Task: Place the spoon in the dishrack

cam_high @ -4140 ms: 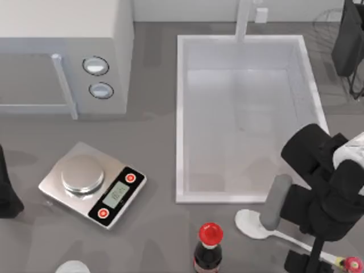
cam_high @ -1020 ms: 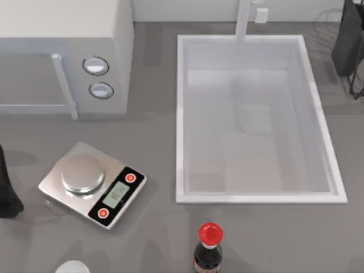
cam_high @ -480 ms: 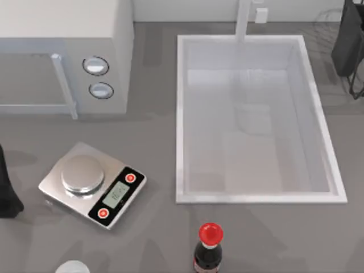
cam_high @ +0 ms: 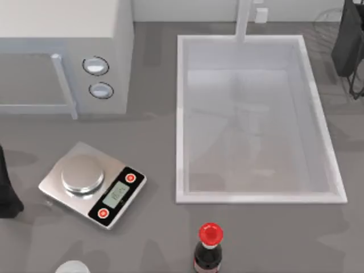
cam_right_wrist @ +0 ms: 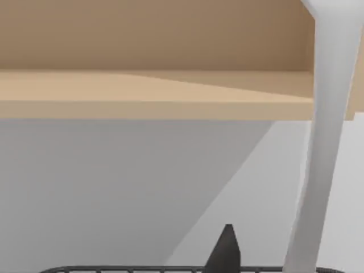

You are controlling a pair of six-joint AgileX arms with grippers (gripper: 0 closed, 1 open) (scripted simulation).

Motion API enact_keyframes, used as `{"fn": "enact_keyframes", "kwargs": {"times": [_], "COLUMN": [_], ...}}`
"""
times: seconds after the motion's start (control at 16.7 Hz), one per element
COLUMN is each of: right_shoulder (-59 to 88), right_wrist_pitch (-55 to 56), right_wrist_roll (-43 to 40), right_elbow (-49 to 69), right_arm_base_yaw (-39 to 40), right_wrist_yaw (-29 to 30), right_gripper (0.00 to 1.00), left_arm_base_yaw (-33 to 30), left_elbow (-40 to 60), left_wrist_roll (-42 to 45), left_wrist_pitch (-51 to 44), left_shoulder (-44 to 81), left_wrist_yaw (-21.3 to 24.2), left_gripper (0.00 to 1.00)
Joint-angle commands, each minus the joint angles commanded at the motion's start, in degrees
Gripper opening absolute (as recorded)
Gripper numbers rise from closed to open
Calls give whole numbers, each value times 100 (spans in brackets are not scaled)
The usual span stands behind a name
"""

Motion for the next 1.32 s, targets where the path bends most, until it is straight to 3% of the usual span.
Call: {"fn": "enact_keyframes", "kwargs": {"times": [0.3, 0.66, 1.32], "right_shoulder": [1120, 1237, 1237], "right_wrist_pitch": [1411, 1550, 1550], "right_wrist_roll": [7, 12, 12], "right_elbow": [-364, -413, -413], "right_arm_base_yaw": [567, 640, 640], "right_wrist_yaw": [577, 651, 651], "right_gripper": [0, 0, 83], "left_arm_base_yaw": [0, 0, 0], "left_elbow": [0, 0, 0], "left_wrist_roll": [0, 0, 0], "left_wrist_pitch": [0, 0, 0], "left_shoulder": [0, 0, 0], "left_wrist_yaw": [0, 0, 0], "left_gripper": [100, 100, 100]}}
